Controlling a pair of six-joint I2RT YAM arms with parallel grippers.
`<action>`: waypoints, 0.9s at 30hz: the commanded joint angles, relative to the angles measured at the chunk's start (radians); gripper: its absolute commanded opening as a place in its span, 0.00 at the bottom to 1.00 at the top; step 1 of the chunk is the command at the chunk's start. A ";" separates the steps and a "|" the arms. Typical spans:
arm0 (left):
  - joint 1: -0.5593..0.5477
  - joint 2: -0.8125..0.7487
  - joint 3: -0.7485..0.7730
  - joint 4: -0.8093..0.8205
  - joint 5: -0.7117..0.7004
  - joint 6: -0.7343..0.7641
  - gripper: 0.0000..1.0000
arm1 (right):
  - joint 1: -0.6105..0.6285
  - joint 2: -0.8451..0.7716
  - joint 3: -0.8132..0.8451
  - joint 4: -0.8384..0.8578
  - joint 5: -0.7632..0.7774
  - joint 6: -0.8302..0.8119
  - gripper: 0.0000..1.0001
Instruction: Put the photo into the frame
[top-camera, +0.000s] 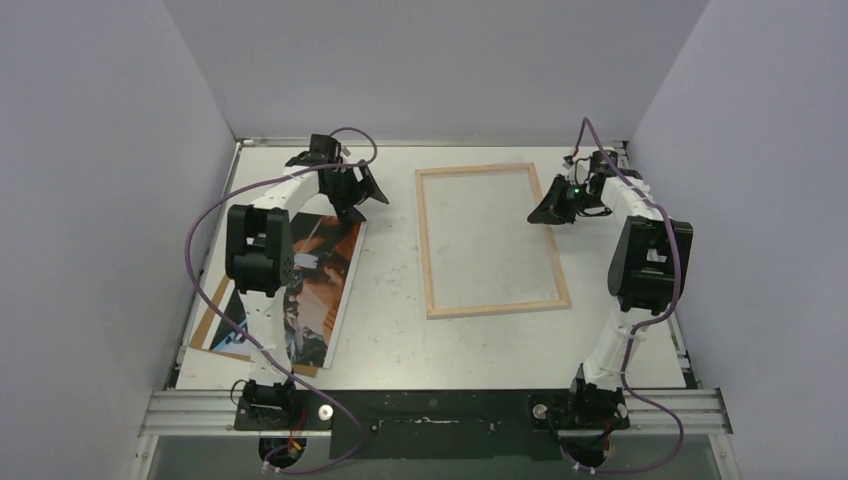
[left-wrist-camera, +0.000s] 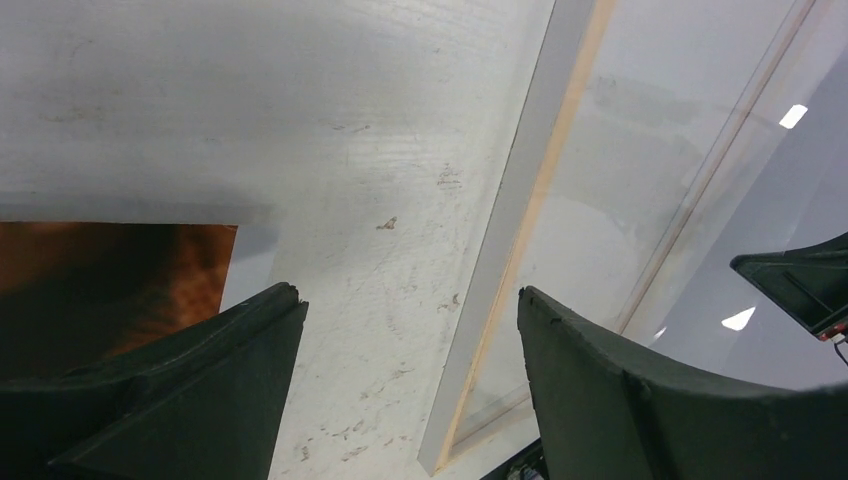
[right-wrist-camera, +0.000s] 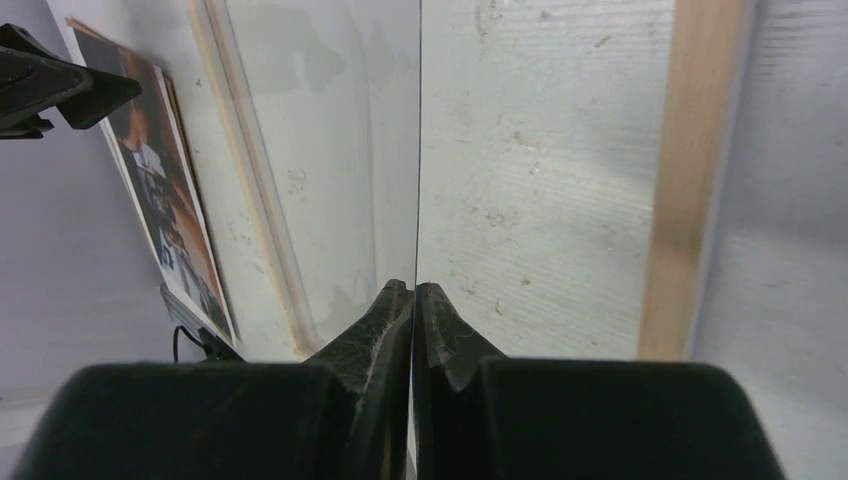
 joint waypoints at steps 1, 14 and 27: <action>-0.002 0.042 0.047 0.036 0.088 0.007 0.76 | -0.041 -0.002 0.029 -0.054 -0.010 -0.105 0.00; -0.011 0.124 0.079 0.074 0.133 0.002 0.73 | 0.014 -0.062 -0.057 0.108 -0.016 -0.055 0.00; -0.056 0.133 0.129 0.086 0.106 0.089 0.75 | 0.012 -0.137 -0.153 0.223 0.054 0.054 0.00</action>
